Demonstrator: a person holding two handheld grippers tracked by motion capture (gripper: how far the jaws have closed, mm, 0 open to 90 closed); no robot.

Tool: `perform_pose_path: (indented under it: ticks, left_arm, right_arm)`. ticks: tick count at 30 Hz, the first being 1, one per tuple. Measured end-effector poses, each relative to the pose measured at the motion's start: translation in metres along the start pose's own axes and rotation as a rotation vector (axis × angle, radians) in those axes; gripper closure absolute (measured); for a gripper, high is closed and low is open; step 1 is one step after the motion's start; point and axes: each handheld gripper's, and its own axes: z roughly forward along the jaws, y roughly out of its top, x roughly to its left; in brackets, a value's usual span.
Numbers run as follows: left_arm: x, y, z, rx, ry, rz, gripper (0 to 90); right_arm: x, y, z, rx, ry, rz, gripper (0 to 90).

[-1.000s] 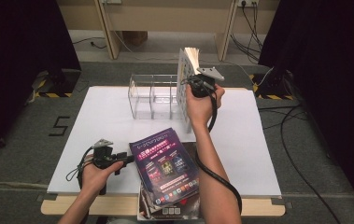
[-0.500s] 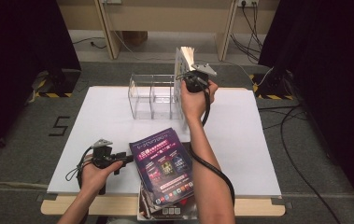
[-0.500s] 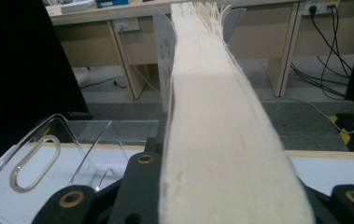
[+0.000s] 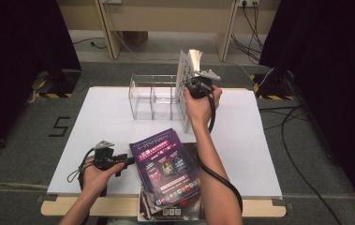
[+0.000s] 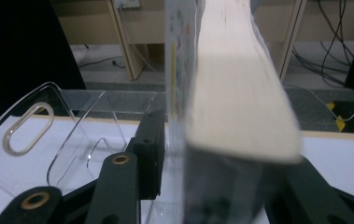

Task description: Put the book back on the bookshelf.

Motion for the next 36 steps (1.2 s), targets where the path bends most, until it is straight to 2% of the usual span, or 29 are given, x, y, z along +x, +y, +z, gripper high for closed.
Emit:
perform_pose_path:
  ticks: [2, 5, 6, 10, 12, 16, 24, 36]
  left_arm:
    - [0.0, -0.001, 0.001, 0.003, 0.001, -0.001, 53.7]
    - [-0.001, -0.001, 0.002, 0.004, -0.001, -0.001, 53.6]
    - [-0.001, -0.001, 0.002, 0.006, -0.001, 0.0, 53.5]
    - [-0.001, -0.001, 0.001, 0.003, 0.002, 0.0, 53.5]
    - [-0.001, -0.001, 0.001, 0.004, 0.002, -0.001, 53.5]
    - [-0.002, -0.001, 0.001, 0.002, -0.002, 0.0, 53.5]
    - [0.0, 0.0, -0.001, -0.002, -0.001, -0.003, 53.5]
    - [0.0, 0.0, -0.001, -0.002, -0.002, -0.003, 53.4]
  right_arm:
    - [-0.002, -0.001, -0.004, 0.018, 0.017, 0.008, 59.7]
    - [-0.003, -0.002, -0.009, 0.027, 0.022, -0.009, 59.3]
    - [-0.004, -0.003, -0.011, 0.043, 0.025, -0.003, 58.6]
    - [-0.006, -0.003, -0.014, 0.047, 0.034, 0.01, 59.2]
    - [-0.006, -0.004, -0.016, 0.054, 0.032, 0.001, 60.6]
    - [-0.007, -0.004, -0.018, 0.081, 0.052, 0.022, 61.7]
    - [-0.007, -0.005, -0.022, 0.004, 0.025, 0.003, 61.0]
    - [-0.003, 0.014, -0.016, 0.006, 0.005, 0.015, 62.6]
